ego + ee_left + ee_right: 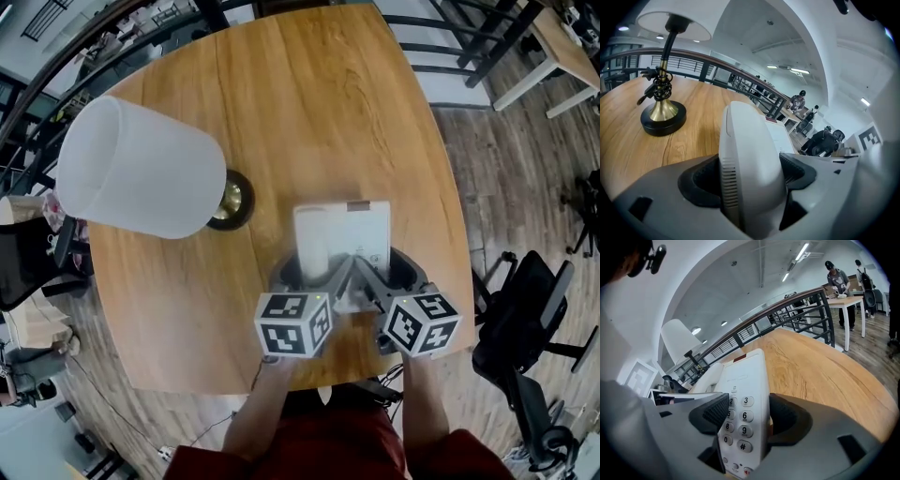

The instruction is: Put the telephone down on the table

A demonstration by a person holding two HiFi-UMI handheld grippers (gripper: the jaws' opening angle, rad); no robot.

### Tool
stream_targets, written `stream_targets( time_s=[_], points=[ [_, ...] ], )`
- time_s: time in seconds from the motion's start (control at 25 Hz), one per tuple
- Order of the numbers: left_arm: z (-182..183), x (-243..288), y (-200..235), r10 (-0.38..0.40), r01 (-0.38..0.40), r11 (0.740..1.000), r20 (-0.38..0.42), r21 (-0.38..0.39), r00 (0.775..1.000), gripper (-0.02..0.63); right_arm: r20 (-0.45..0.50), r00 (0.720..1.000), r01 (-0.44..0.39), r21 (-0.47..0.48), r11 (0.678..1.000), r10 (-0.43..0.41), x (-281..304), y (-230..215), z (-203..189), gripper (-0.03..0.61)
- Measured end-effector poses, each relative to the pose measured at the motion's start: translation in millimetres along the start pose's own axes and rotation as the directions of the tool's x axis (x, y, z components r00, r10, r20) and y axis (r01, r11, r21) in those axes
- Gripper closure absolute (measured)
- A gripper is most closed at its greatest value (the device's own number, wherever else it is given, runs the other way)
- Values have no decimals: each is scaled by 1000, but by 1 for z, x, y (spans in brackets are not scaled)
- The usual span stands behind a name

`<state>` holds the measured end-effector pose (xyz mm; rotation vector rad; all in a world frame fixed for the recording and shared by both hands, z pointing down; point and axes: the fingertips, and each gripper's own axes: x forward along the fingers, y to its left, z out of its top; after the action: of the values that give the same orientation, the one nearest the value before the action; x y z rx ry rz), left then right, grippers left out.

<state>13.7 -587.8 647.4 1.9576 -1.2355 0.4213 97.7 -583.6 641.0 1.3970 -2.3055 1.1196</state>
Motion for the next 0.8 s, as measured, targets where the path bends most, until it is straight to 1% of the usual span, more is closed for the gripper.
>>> stream_targets(
  time_s=[0.32, 0.52, 0.8],
  points=[
    [-20, 17, 8, 9, -11, 999, -45, -37, 999, 215, -48, 999, 14, 16, 1000, -14, 12, -15, -17, 305],
    [-18, 22, 8, 5, -5, 1000, -33, -24, 999, 215, -33, 999, 13, 26, 1000, -12, 14, -19, -17, 305],
    [-22, 21, 12, -10, 9, 1000, -39, -26, 999, 215, -25, 1000, -1, 44, 999, 2, 15, -17, -22, 305]
  ],
)
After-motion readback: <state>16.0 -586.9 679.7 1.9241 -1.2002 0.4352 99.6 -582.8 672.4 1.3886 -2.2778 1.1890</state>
